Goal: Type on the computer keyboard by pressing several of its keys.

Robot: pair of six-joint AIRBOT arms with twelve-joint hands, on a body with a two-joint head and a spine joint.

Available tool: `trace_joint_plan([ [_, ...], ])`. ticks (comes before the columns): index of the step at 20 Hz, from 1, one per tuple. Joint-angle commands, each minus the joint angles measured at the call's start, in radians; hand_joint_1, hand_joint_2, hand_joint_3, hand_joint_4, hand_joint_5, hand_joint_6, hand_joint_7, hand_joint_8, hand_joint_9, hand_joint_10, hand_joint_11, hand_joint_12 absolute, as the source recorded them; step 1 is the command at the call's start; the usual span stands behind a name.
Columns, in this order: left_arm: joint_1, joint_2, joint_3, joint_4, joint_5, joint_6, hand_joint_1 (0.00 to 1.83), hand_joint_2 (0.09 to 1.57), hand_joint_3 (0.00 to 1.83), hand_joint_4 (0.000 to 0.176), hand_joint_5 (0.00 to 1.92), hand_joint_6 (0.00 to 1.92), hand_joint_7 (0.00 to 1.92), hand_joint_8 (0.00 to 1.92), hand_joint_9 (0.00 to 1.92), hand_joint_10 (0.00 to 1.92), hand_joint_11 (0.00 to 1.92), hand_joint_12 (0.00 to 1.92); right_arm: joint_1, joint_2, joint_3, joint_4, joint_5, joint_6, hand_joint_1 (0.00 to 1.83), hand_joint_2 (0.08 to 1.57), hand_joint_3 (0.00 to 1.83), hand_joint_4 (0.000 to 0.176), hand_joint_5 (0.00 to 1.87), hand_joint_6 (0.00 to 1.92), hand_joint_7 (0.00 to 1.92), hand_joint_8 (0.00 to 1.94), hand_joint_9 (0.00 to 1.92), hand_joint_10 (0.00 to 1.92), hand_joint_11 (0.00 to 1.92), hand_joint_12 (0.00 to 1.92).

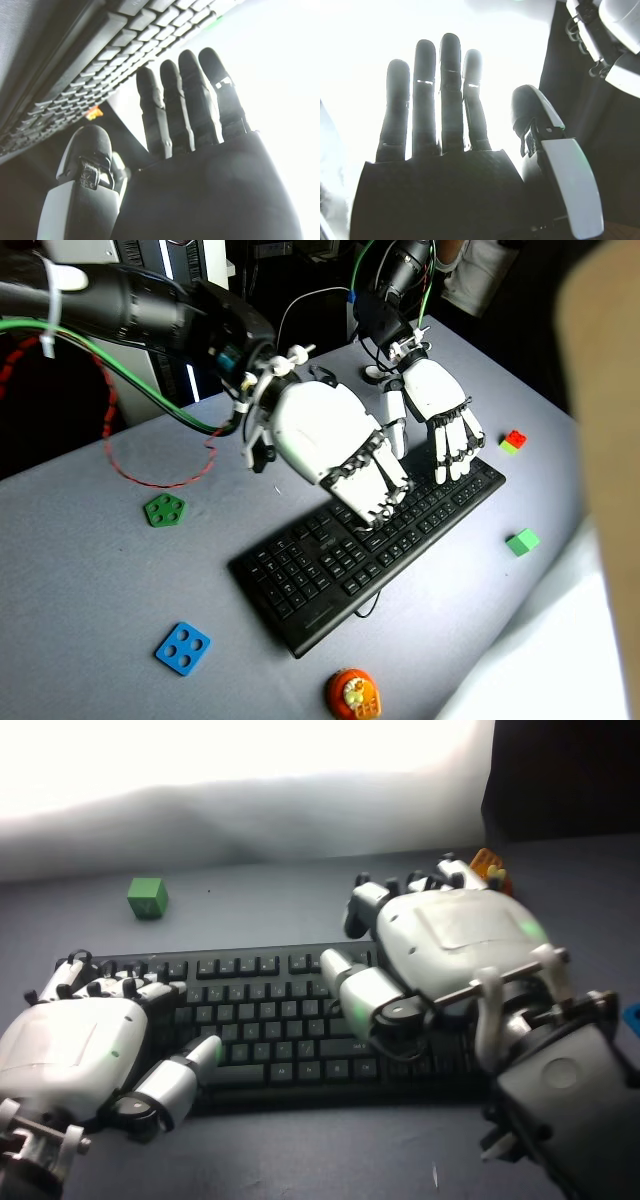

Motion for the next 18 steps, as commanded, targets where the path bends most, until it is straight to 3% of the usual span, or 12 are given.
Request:
trace_joint_plan([
  [1,-0.012,-0.003,0.008,0.059,-0.105,0.001,0.19,1.38,0.00,0.000,0.52,0.00,0.45,0.00,0.40,0.00,0.00,1.10,0.016,0.016,-0.013,-0.095,0.053,0.012,0.26,1.47,0.00,0.000,0.35,0.81,0.65,0.18,0.34,1.02,0.00,1.68],
  [6,-0.035,-0.026,0.048,0.059,-0.104,0.011,0.22,1.36,0.00,0.000,0.47,0.00,0.45,0.00,0.40,0.00,0.00,1.09,0.017,0.080,-0.072,-0.102,0.039,0.034,0.27,1.46,0.00,0.000,0.35,0.79,0.63,0.17,0.32,1.04,0.00,1.69],
  [14,-0.031,-0.034,0.067,0.059,-0.091,0.008,0.24,1.36,0.00,0.000,0.44,0.00,0.41,0.00,0.39,0.00,0.00,1.08,0.014,0.083,-0.076,-0.105,0.041,0.041,0.20,1.47,0.00,0.000,0.31,0.80,0.62,0.17,0.31,1.06,0.00,1.69],
  [15,-0.028,-0.033,0.066,0.059,-0.091,0.007,0.41,1.31,0.00,0.000,0.38,0.01,0.37,0.01,0.36,0.00,0.00,1.04,0.013,0.083,-0.076,-0.105,0.041,0.043,0.23,1.46,0.00,0.000,0.33,0.80,0.63,0.18,0.32,1.06,0.00,1.70],
  [17,-0.020,-0.033,0.063,0.059,-0.091,0.005,0.44,1.30,0.00,0.000,0.37,0.01,0.36,0.00,0.35,0.00,0.00,1.03,0.008,0.079,-0.076,-0.109,0.040,0.042,0.24,1.46,0.00,0.000,0.33,0.80,0.63,0.18,0.32,1.06,0.00,1.70],
  [18,-0.019,-0.033,0.062,0.059,-0.091,0.004,0.72,1.21,0.00,0.021,0.27,0.00,0.31,0.00,0.32,0.00,0.00,1.03,0.007,0.079,-0.076,-0.110,0.040,0.042,0.26,1.45,0.00,0.000,0.33,0.80,0.63,0.18,0.31,1.06,0.00,1.70],
])
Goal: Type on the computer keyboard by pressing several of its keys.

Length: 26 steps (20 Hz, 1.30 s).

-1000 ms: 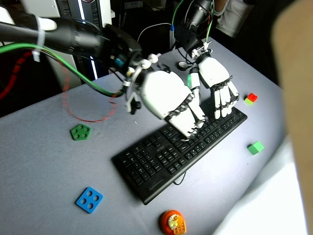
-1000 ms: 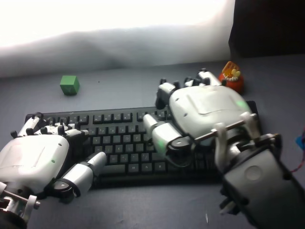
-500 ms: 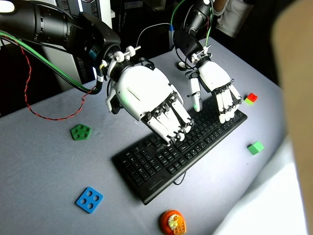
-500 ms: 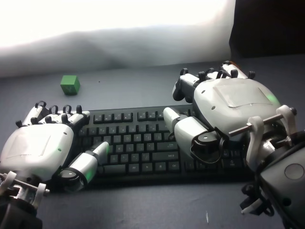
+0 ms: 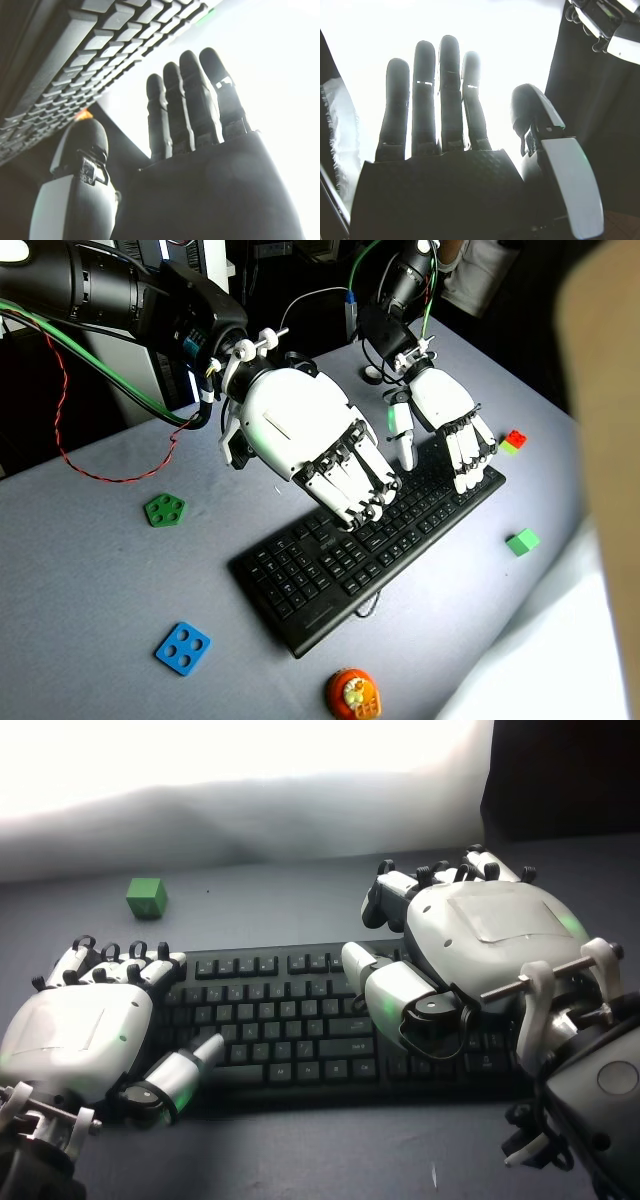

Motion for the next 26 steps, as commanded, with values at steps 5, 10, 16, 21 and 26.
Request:
trace_joint_plan([
  [5,0.002,0.000,-0.002,0.059,-0.099,-0.004,1.08,0.95,0.00,0.051,0.12,0.00,0.18,0.00,0.20,0.00,0.00,0.88,-0.002,0.000,-0.005,-0.104,0.050,0.006,0.29,1.44,0.00,0.000,0.33,0.80,0.62,0.18,0.30,1.07,0.00,1.70],
  [10,0.002,0.001,-0.002,0.059,-0.099,-0.006,1.02,0.93,0.00,0.055,0.10,0.00,0.16,0.00,0.18,0.00,0.00,0.91,-0.004,-0.003,-0.005,-0.106,0.050,0.005,0.27,1.44,0.00,0.000,0.33,0.80,0.62,0.19,0.31,1.07,0.00,1.71],
  [16,-0.020,0.055,-0.013,0.059,-0.072,-0.008,0.01,1.16,0.01,0.035,0.15,0.01,0.27,0.01,0.28,0.01,0.00,0.98,-0.011,-0.008,-0.009,-0.106,0.047,-0.005,0.24,1.44,0.00,0.000,0.34,0.78,0.63,0.20,0.32,1.06,0.00,1.70],
  [21,-0.036,0.117,-0.039,0.058,-0.026,-0.006,0.00,1.18,0.01,0.022,0.24,0.03,0.29,0.01,0.30,0.01,0.00,0.99,-0.015,-0.009,-0.013,-0.118,0.048,-0.006,0.25,1.44,0.00,0.000,0.34,0.77,0.63,0.20,0.31,1.05,0.00,1.68],
  [26,-0.055,0.171,-0.060,0.048,0.025,0.000,0.00,1.20,0.00,0.000,0.38,0.03,0.37,0.01,0.33,0.01,0.00,1.02,-0.019,-0.011,-0.016,-0.128,0.048,-0.006,0.20,1.34,0.00,0.000,0.39,0.77,0.67,0.22,0.37,1.05,0.00,1.72],
])
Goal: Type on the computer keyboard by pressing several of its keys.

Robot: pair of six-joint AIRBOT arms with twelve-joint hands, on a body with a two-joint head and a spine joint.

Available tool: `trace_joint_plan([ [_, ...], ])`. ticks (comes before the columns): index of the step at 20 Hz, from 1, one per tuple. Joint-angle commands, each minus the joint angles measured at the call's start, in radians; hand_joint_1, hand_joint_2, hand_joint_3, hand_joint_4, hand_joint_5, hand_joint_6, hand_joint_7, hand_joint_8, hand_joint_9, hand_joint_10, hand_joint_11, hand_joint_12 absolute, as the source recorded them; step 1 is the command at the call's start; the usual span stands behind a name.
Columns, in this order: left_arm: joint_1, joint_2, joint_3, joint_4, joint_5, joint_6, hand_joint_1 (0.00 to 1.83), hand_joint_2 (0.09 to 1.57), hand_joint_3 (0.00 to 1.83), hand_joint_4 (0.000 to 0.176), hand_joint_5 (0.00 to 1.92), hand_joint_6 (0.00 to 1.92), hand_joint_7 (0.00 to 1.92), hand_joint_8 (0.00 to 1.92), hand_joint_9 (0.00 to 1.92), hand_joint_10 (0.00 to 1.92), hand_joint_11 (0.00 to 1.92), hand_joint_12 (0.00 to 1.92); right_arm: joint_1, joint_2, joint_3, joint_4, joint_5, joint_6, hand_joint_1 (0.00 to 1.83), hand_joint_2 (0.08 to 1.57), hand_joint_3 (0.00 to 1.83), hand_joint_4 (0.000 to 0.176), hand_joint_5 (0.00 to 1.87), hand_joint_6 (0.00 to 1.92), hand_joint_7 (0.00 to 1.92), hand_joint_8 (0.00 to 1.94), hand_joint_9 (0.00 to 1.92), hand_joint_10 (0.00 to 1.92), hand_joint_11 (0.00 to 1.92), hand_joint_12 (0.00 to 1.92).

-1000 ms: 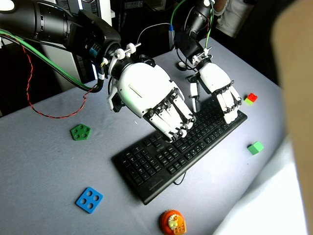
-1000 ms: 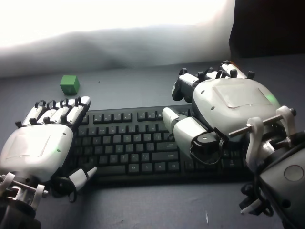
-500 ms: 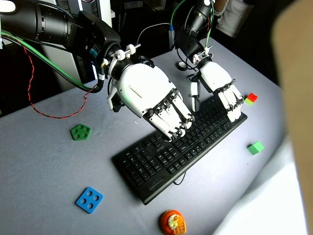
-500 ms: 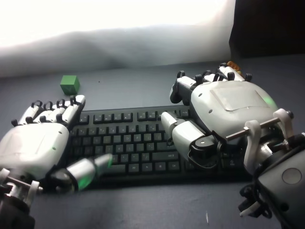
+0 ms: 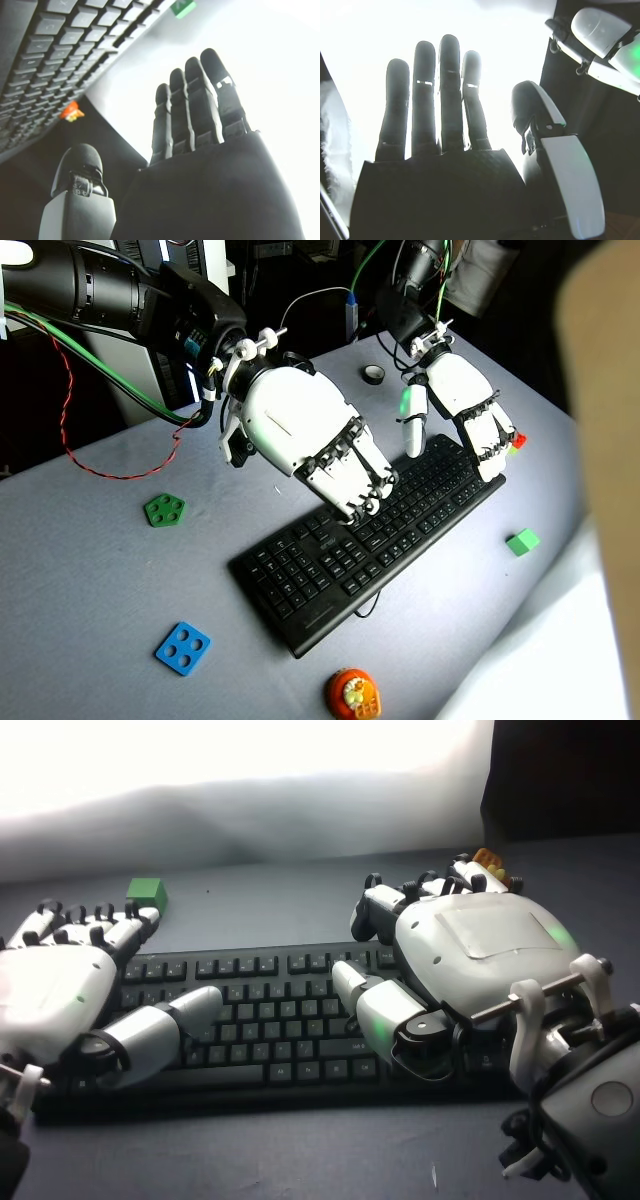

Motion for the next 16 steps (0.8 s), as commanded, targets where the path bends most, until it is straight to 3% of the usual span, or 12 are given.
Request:
trace_joint_plan([
  [1,-0.013,0.018,-0.002,0.034,-0.087,0.002,0.00,1.21,0.00,0.000,0.45,0.04,0.41,0.01,0.34,0.01,0.00,1.04,-0.001,0.001,-0.007,-0.101,0.050,0.003,0.16,1.30,0.00,0.000,0.40,0.80,0.69,0.25,0.40,1.06,0.00,1.75],
  [2,-0.023,0.031,-0.011,0.017,-0.078,0.009,0.00,1.22,0.00,0.000,0.52,0.05,0.47,0.02,0.38,0.02,0.00,1.06,-0.001,0.001,-0.008,-0.102,0.050,0.003,0.09,1.28,0.00,0.000,0.50,0.89,0.76,0.44,0.51,1.15,0.13,1.79],
  [4,-0.038,0.053,-0.021,0.014,-0.052,0.020,0.00,1.24,0.00,0.000,0.84,0.18,0.86,0.15,0.67,0.15,0.00,1.30,-0.002,0.000,-0.008,-0.102,0.050,0.003,0.15,1.25,0.00,0.000,0.72,1.00,0.88,0.93,0.67,1.43,0.40,1.91],
  [5,-0.042,0.063,-0.027,0.014,-0.043,0.021,0.00,1.26,0.00,0.000,0.99,0.27,1.00,0.41,0.72,0.76,0.14,1.56,-0.003,0.000,-0.009,-0.104,0.050,0.003,0.19,1.24,0.00,0.000,0.84,0.96,0.98,1.02,0.78,1.50,0.55,1.92],
  [6,-0.044,0.072,-0.035,0.011,-0.036,0.022,0.00,1.27,0.00,0.000,1.01,0.61,0.96,0.95,0.74,1.27,0.34,1.79,-0.004,0.000,-0.010,-0.107,0.050,0.003,0.15,1.26,0.00,0.000,0.92,1.03,1.09,1.18,0.92,1.68,0.71,1.92],
  [7,-0.045,0.079,-0.042,0.004,-0.030,0.022,0.00,1.27,0.00,0.000,0.96,0.93,0.95,1.27,0.78,1.54,0.45,1.89,-0.006,-0.001,-0.011,-0.111,0.050,0.003,0.10,1.29,0.01,0.000,0.95,1.19,1.17,1.31,1.03,1.79,0.84,1.92],
  [8,-0.045,0.086,-0.051,-0.006,-0.022,0.025,0.00,1.28,0.00,0.000,0.97,1.37,1.04,1.47,0.91,1.73,0.63,1.92,-0.007,-0.001,-0.012,-0.115,0.051,0.003,0.08,1.34,0.02,0.000,1.04,1.33,1.31,1.39,1.21,1.83,1.03,1.92],
  [9,-0.044,0.097,-0.065,-0.019,-0.018,0.033,0.00,1.29,0.00,0.000,1.00,1.60,1.11,1.55,1.01,1.79,0.80,1.92,-0.008,-0.001,-0.013,-0.119,0.051,0.002,0.06,1.39,0.03,0.000,1.11,1.41,1.37,1.48,1.30,1.88,1.19,1.92],
  [10,-0.042,0.102,-0.071,-0.019,-0.015,0.034,0.01,1.35,0.02,0.000,1.06,1.68,1.21,1.58,1.14,1.82,0.97,1.92,-0.008,-0.001,-0.014,-0.121,0.050,0.001,0.03,1.47,0.02,0.000,1.19,1.51,1.41,1.61,1.37,1.91,1.33,1.92],
  [11,-0.041,0.109,-0.077,-0.022,-0.010,0.033,0.00,1.39,0.02,0.000,1.10,1.72,1.28,1.58,1.21,1.81,1.04,1.92,-0.008,-0.001,-0.014,-0.122,0.048,-0.003,0.06,1.52,0.02,0.122,1.27,1.65,1.43,1.74,1.43,1.92,1.41,1.92],
  [12,-0.039,0.118,-0.084,-0.036,-0.010,0.035,0.05,1.46,0.02,0.000,1.13,1.69,1.35,1.60,1.30,1.81,1.13,1.92,-0.008,-0.001,-0.014,-0.122,0.045,-0.005,0.07,1.56,0.05,0.165,1.27,1.70,1.43,1.81,1.46,1.92,1.46,1.92],
  [16,-0.039,0.141,-0.097,-0.048,0.000,0.038,0.26,1.53,0.01,0.000,1.12,1.81,1.37,1.71,1.35,1.86,1.15,1.92,-0.007,-0.001,-0.014,-0.124,0.042,-0.006,0.29,1.56,0.08,0.176,1.27,1.72,1.42,1.84,1.46,1.92,1.45,1.92],
])
